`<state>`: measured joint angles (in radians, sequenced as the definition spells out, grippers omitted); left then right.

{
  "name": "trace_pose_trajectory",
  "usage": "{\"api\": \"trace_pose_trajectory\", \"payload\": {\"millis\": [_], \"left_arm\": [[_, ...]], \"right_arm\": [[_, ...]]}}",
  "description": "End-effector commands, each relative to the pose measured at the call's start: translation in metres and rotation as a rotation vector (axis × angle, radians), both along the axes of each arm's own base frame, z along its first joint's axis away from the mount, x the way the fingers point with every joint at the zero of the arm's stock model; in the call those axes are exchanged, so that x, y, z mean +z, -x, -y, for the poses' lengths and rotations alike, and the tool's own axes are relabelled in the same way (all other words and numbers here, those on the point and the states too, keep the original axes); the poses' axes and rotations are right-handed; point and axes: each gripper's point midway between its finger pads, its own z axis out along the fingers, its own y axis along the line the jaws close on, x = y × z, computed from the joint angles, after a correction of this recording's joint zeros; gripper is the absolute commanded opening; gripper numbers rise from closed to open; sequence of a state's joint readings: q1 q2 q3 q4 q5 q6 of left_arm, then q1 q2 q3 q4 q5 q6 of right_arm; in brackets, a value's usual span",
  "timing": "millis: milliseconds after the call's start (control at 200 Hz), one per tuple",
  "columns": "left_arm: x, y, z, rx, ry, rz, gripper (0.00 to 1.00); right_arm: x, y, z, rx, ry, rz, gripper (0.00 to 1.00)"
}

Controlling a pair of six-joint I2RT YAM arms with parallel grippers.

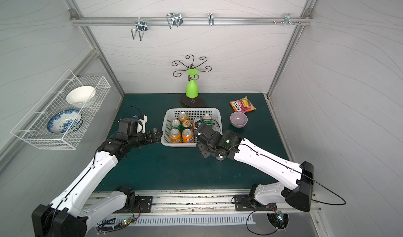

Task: Take out the drinks from the basket
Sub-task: Place the drink at the center of the board.

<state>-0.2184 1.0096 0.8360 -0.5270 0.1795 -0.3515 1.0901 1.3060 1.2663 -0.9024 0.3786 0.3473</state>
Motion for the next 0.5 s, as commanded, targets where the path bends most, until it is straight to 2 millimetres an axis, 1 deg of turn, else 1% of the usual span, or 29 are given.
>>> {"api": "trace_pose_trajectory", "payload": {"millis": [0, 205, 385, 495], "left_arm": [[0.023, -0.006, 0.003, -0.009, 0.009, 0.065, 0.99], [0.022, -0.006, 0.002, -0.008, 0.007, 0.06, 0.98], [0.022, -0.006, 0.003, -0.008, 0.007, 0.06, 0.98], [0.021, -0.006, 0.003, -0.009, 0.006, 0.058, 0.98]], "right_arm": [[0.0, -0.007, -0.014, -0.027, -0.059, 0.023, 0.52], [-0.03, -0.005, -0.019, -0.032, -0.038, -0.021, 0.52], [-0.049, -0.005, -0.026, -0.041, -0.036, -0.052, 0.53], [-0.056, -0.007, -0.028, -0.05, -0.027, -0.062, 0.53]]}}
